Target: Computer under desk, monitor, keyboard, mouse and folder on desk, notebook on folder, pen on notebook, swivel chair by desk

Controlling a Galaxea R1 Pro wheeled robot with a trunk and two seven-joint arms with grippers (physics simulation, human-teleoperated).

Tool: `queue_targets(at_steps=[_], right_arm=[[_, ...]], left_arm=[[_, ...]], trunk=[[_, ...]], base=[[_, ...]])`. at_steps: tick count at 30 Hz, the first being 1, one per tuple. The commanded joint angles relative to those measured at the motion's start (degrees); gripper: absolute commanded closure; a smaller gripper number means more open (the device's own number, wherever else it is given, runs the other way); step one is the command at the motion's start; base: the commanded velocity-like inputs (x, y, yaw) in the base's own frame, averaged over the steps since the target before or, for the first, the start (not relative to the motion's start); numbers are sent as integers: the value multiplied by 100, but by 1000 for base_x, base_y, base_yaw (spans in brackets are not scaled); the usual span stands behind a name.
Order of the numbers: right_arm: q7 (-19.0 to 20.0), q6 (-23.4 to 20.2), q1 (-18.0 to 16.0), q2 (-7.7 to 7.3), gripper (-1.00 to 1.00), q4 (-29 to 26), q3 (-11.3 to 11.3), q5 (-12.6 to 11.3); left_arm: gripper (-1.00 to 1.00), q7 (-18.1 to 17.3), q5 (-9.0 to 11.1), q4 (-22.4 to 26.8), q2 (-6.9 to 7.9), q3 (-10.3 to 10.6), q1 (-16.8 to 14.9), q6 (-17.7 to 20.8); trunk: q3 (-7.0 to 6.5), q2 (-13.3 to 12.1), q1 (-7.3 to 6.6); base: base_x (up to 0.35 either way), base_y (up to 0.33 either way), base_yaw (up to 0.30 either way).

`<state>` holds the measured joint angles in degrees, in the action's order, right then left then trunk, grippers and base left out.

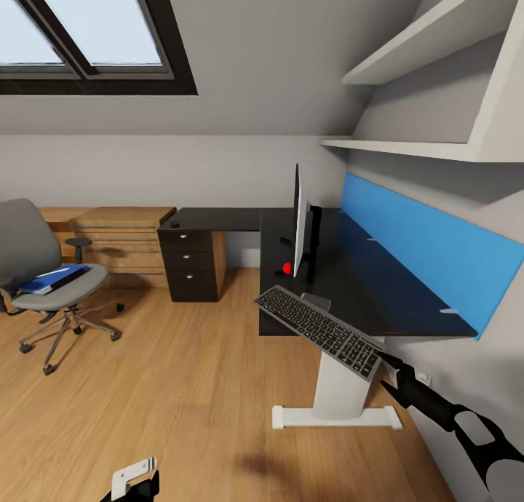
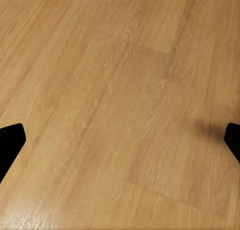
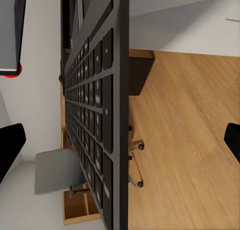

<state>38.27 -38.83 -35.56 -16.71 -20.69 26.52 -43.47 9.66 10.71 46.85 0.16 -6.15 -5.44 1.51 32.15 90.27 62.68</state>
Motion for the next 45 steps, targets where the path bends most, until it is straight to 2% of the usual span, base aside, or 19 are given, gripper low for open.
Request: queue_targets(at_steps=[1,38,45], right_arm=[[6,-36,-5,2,-100,3,29,-4],[6,-36,-5,2,-100,11,29,-4],[6,-36,-5,2,-100,11,29,-4]], left_arm=[[-100,19,54,8,2,8,-1,16],[-100,19,62,43,-5,-17,-1,16],[-100,19,63,50,-1,-18,-1,16]], trunk=[[6,3,0],[6,3,0],[131,284,153]], base=[[8,0,0],[32,11,0],[0,0,0]])
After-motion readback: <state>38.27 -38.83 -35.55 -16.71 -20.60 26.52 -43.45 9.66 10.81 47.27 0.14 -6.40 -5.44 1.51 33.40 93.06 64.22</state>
